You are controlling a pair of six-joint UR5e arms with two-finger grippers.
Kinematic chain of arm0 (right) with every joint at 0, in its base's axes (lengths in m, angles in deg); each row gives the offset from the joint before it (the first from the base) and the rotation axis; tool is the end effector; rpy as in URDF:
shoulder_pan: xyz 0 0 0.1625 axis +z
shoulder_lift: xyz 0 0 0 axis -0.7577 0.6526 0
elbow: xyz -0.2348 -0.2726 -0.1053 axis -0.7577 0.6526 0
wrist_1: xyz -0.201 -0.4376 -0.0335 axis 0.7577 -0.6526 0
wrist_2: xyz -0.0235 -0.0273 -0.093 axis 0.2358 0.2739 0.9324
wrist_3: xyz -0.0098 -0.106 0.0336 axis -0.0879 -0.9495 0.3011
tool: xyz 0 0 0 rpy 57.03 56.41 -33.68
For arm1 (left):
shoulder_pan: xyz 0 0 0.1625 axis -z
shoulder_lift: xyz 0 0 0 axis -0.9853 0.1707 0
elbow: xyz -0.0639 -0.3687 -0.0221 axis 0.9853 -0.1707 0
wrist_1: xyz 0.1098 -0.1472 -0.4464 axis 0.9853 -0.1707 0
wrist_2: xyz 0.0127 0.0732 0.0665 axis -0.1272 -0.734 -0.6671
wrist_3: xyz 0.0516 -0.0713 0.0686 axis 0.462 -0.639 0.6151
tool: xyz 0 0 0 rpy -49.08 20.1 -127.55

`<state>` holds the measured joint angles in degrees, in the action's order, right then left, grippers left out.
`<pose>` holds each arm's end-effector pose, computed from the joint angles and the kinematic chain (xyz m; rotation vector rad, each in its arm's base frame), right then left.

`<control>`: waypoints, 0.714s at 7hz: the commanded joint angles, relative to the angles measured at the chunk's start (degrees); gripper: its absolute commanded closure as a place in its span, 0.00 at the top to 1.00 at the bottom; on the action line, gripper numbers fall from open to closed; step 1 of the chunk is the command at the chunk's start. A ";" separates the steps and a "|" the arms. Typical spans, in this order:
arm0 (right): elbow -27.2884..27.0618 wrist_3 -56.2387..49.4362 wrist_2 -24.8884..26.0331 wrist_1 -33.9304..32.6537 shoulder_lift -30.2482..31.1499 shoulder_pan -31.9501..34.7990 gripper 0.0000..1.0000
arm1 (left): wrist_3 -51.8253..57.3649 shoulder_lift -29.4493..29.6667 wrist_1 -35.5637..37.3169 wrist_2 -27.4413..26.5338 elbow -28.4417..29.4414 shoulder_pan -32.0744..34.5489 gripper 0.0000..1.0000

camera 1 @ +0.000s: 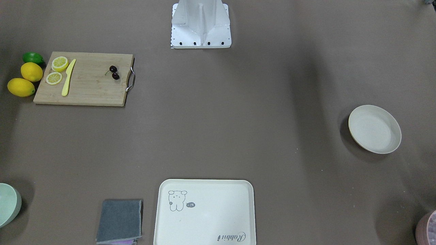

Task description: Place red cherry on plate

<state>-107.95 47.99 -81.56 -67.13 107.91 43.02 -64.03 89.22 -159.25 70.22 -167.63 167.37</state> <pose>0.0724 -0.5518 0.5751 0.0509 -0.8364 0.0121 -0.0408 -0.5578 0.5780 0.1924 0.6392 0.0245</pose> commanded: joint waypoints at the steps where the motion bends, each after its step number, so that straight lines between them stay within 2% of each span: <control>1: -0.11 0.00 0.00 0.00 0.07 0.00 1.00 | 0.00 0.04 0.00 -0.01 -0.04 -0.01 0.98; 5: -0.55 0.09 -0.35 0.00 -0.10 0.00 1.00 | 0.00 -0.57 0.00 0.08 0.05 0.08 0.98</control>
<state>-108.38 48.04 -81.72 -67.13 107.88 43.02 -64.03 88.88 -159.18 70.29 -167.59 167.41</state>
